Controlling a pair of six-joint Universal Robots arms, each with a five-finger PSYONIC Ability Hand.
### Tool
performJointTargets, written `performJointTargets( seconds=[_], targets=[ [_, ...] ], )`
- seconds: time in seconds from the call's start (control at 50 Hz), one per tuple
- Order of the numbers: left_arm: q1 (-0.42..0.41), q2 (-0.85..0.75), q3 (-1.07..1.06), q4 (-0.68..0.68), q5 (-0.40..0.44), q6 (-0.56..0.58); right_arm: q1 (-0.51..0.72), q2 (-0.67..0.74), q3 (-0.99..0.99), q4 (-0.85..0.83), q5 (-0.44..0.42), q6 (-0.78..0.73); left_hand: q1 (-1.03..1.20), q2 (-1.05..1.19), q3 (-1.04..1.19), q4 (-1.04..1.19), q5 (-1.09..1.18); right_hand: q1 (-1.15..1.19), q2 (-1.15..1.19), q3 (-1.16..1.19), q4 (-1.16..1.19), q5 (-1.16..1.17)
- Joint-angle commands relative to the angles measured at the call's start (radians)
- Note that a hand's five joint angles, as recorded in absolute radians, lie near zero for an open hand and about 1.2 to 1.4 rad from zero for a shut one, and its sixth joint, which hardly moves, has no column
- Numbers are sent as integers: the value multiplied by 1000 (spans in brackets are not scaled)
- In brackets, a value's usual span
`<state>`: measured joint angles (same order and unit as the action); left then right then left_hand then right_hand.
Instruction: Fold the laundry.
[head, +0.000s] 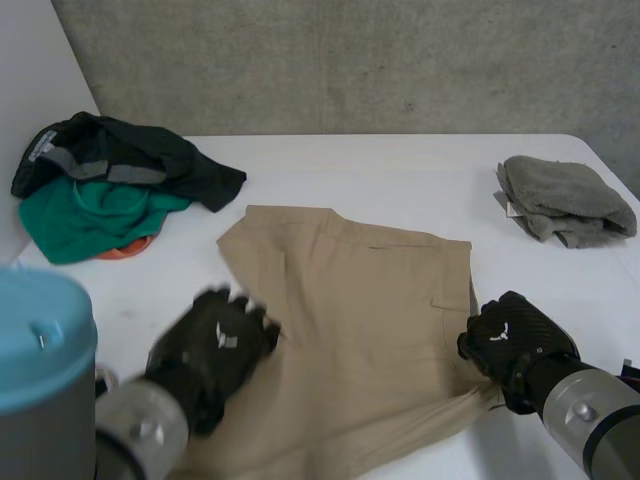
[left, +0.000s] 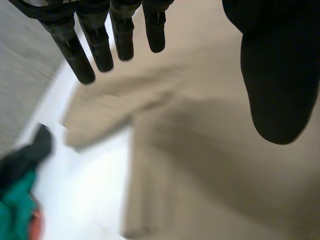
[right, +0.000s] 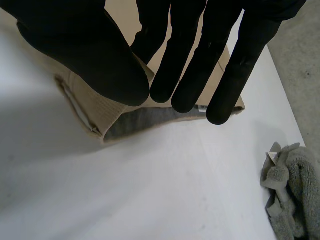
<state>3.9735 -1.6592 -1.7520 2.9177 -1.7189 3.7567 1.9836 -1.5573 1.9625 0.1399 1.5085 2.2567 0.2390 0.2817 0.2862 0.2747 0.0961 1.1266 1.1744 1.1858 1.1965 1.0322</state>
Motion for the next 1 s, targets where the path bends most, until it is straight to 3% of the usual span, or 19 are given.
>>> performJointTargets(
  seconds=[0.02,0.1,0.18,0.32,0.4,0.42,0.48,0.66,0.82,0.92,0.94,0.96,1.0],
  targets=[
    [168,-146,147,199,126,101,9,10,12,-31,-14,15,1,-42,-46,-35,-31,270,222,210,200,190],
    [260,-294,244,253,269,188,15,11,29,-68,-13,15,21,-21,-26,-14,-10,270,222,210,200,190],
    [286,-456,379,251,373,236,20,28,36,-105,-10,15,115,72,68,79,83,270,222,210,200,190],
    [342,-665,543,251,418,258,24,86,36,-129,-5,15,318,275,270,282,286,270,222,210,200,190],
    [346,-718,578,253,418,258,23,103,36,-137,-5,15,538,495,490,502,506,270,222,210,200,190],
    [349,-725,579,259,417,258,23,106,36,-138,-5,15,768,725,721,732,736,270,222,210,200,190],
    [354,-725,579,262,403,253,20,112,36,-148,-4,15,1156,1113,1109,1120,1124,270,222,210,200,190],
    [361,-665,476,261,228,256,23,111,32,-151,-4,15,1157,1115,1110,1122,1126,270,222,210,200,190],
    [388,-613,402,270,197,247,26,111,32,-151,-5,63,1157,1115,1110,1122,1126,270,222,210,200,190],
    [385,-605,398,271,171,236,26,112,27,-151,-4,93,988,945,941,952,956,270,222,210,200,190],
    [388,-605,394,271,165,233,24,112,27,-151,-4,93,909,866,862,873,877,270,222,210,200,190],
    [391,-599,385,270,154,224,24,112,27,-151,-4,93,667,624,620,631,635,270,222,210,200,190],
    [391,-585,373,271,153,218,23,112,27,-151,-4,93,574,531,526,538,542,270,222,210,200,190]
  ],
)
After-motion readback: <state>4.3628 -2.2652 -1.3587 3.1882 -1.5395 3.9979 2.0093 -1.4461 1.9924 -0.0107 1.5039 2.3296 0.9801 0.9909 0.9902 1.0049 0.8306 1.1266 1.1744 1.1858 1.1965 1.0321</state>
